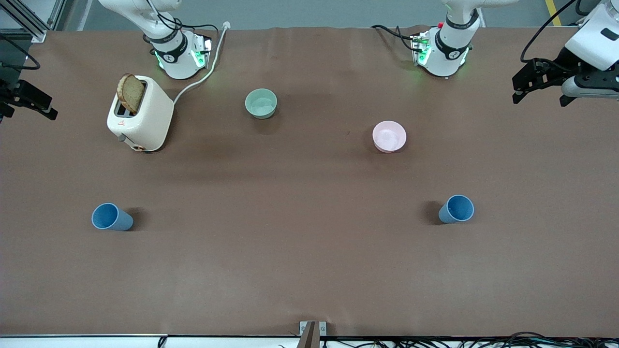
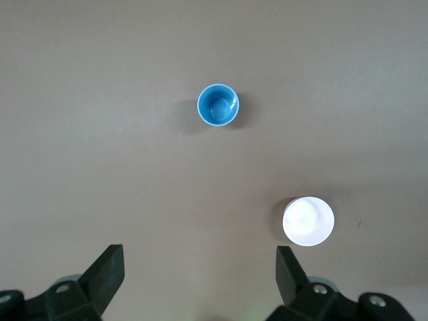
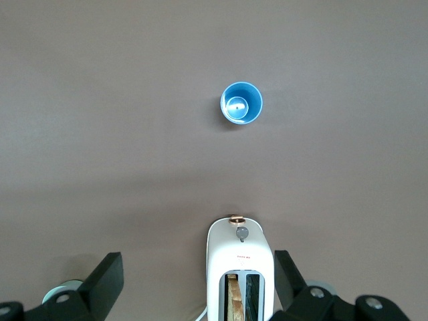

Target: Stack blue cups with both arms

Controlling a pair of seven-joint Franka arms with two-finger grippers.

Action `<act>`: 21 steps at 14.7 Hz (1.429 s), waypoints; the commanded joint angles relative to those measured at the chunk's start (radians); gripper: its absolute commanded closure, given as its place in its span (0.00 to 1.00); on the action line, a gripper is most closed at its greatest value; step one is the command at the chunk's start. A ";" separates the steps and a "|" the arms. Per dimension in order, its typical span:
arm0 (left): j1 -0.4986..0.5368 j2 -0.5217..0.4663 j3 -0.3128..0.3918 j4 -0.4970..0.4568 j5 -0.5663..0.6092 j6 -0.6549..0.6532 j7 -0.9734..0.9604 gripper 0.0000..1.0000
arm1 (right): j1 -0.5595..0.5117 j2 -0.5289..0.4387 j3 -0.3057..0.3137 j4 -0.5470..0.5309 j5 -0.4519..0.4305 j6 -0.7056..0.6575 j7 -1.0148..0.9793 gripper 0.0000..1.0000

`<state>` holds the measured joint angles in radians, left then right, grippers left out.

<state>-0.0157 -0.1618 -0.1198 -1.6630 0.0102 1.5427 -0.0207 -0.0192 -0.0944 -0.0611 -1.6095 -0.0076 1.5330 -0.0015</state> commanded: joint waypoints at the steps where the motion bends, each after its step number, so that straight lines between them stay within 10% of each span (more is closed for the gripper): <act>1: 0.000 0.011 -0.004 0.032 0.022 -0.033 -0.005 0.00 | 0.002 -0.021 -0.002 -0.026 -0.005 0.010 0.003 0.00; 6: 0.007 0.135 0.011 0.038 0.056 -0.015 0.004 0.00 | 0.015 -0.016 0.000 -0.012 -0.008 0.015 0.003 0.00; 21: 0.049 0.574 0.017 -0.230 0.045 0.759 0.004 0.01 | 0.001 0.050 -0.003 0.017 -0.002 0.048 0.006 0.00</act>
<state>0.0328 0.3907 -0.1012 -1.8915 0.0521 2.2530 -0.0188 -0.0126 -0.0806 -0.0619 -1.6096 -0.0076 1.5645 -0.0013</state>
